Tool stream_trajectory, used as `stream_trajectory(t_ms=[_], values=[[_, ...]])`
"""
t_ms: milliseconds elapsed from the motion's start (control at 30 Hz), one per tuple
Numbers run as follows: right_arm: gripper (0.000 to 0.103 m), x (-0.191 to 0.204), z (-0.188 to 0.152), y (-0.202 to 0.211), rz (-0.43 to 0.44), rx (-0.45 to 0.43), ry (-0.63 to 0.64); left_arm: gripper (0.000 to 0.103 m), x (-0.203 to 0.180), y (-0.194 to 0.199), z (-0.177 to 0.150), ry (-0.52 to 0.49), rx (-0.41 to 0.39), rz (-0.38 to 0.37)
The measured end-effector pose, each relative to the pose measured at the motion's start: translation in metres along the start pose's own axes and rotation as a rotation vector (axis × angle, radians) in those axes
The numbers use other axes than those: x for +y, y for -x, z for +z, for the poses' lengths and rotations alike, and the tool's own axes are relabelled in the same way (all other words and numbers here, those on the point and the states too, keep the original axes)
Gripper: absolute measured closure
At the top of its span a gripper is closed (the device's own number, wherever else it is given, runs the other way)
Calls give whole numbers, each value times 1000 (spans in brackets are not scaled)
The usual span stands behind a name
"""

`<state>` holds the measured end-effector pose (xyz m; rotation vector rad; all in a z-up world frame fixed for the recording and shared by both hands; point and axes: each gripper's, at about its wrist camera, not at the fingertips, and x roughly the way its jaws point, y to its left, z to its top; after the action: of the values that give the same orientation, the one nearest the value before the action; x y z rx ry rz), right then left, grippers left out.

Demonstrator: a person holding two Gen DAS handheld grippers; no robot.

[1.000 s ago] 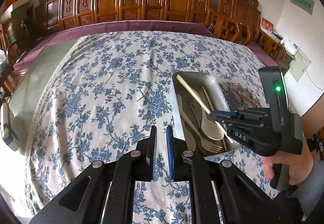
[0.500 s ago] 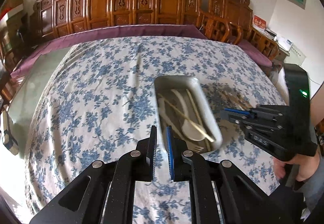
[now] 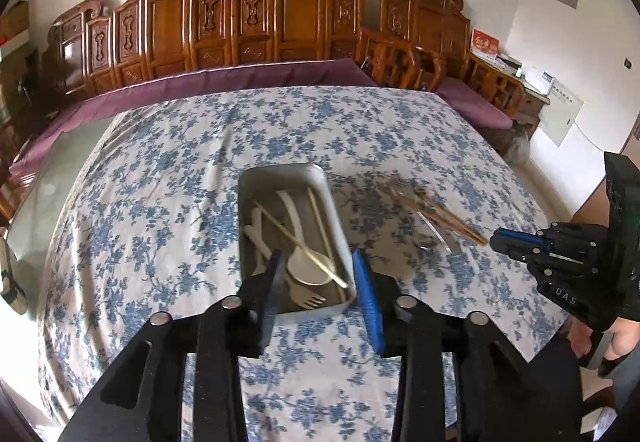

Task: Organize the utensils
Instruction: 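Move both tools back to the pile and grasp a chopstick with the right tool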

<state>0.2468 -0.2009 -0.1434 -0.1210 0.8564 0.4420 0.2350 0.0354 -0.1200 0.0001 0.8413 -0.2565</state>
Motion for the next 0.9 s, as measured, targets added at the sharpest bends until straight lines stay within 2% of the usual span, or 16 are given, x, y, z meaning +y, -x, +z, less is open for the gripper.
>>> stream_trajectory(t_ms=[100,167,267,467,533,667,900], values=[[96,-11,-9,15,-18,-8,-11,61,-10,7,-4,3,-4,-4],[96,-19,-16,25,-30,-12,-17,45,-17,11,-7,6,-11,-1],[88,-30,-26,34,-29,-11,-33,29,-26,16,-11,20,-28,-4],[86,-53,-40,31,-48,-3,-41,28,-47,0,-12,5,-3,-22],[83,-65,-45,26,-52,6,-54,28,-57,-13,-12,-15,16,-27],[81,-81,-52,9,-66,37,-55,28,-72,-36,-11,-30,39,-47],[81,-104,-46,-30,-34,81,-35,28,-91,-70,-7,-49,69,-71]])
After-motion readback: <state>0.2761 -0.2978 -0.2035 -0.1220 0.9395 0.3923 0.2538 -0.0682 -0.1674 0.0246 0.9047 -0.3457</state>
